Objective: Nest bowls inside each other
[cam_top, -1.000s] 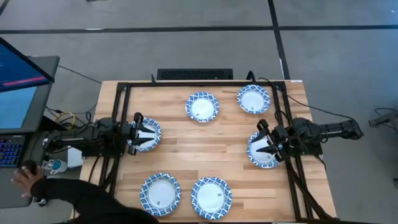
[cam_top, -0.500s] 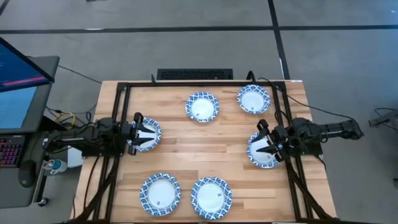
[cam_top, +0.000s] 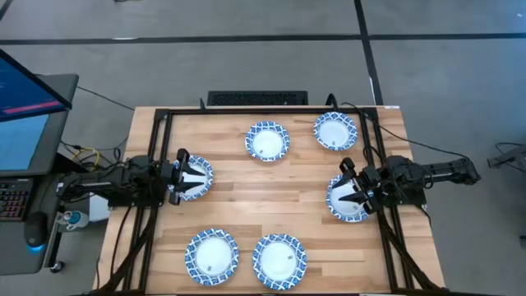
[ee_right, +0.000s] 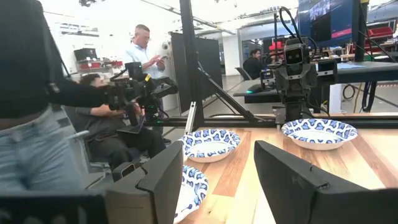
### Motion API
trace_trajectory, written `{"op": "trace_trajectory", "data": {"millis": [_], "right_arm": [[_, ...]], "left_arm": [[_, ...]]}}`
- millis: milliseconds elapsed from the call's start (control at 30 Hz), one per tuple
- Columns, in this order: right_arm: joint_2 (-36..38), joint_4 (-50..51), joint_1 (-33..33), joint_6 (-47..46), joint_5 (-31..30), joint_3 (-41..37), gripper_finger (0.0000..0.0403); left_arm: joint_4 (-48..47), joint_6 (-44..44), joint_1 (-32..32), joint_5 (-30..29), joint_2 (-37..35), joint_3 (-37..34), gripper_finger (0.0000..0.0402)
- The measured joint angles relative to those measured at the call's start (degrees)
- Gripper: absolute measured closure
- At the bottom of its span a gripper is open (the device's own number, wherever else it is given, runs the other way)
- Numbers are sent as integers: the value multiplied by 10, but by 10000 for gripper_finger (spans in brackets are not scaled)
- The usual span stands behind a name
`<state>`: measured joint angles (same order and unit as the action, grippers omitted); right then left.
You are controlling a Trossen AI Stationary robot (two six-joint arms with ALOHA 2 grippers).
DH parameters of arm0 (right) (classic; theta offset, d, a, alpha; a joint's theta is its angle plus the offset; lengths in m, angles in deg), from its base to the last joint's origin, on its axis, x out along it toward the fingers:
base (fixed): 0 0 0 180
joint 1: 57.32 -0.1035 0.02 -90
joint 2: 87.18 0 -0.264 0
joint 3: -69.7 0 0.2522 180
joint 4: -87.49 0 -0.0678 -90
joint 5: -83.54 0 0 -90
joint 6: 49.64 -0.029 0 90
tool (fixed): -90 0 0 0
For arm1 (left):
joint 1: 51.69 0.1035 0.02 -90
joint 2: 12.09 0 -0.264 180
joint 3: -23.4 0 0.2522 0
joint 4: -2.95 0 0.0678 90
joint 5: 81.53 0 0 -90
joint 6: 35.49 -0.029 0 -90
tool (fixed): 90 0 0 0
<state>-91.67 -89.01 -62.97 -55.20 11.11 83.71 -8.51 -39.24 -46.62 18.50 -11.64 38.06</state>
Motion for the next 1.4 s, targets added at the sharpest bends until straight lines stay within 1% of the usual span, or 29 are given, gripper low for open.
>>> {"op": "trace_trajectory", "data": {"millis": [200, 300, 367, 533, 633, 700, 767, 867, 967, 1133, 1300, 1400], "right_arm": [[0, 1, 0, 0, 3, 0, 182], [0, 4, 0, 0, 3, 0, 182], [0, 10, 0, 0, 4, 0, 182], [0, 13, 0, 0, 4, 0, 182], [0, 12, 0, 0, 3, 0, 182], [0, -1, 3, 0, -6, 0, 182], [0, -14, 6, -26, -22, 3, 182], [0, -9, 12, -135, -26, 23, 182], [0, 2, 12, -217, -22, 39, 182], [-26, 23, -1, -226, -18, 85, 182], [-90, 100, -3, -225, -19, 180, 182], [-145, 133, -3, -190, -17, 261, 182]], "left_arm": [[1, -16, 0, -5, 0, 0, 278], [0, -30, 0, -35, 0, -1, 278], [3, 3, 0, -52, 0, -1, 278], [7, 136, 0, -92, 0, -1, 278], [7, 164, 0, -97, 0, -1, 278], [9, 165, 0, -83, 0, -1, 278], [12, 168, 0, -71, 0, -1, 278], [-4, 177, 0, -55, 1, 17, 278], [-34, 165, 0, -53, 7, 54, 278], [-127, 119, 0, -64, 56, 152, 278], [-217, 80, 0, -74, 161, 282, 278], [-252, 59, 0, -85, 238, 369, 278]]}}
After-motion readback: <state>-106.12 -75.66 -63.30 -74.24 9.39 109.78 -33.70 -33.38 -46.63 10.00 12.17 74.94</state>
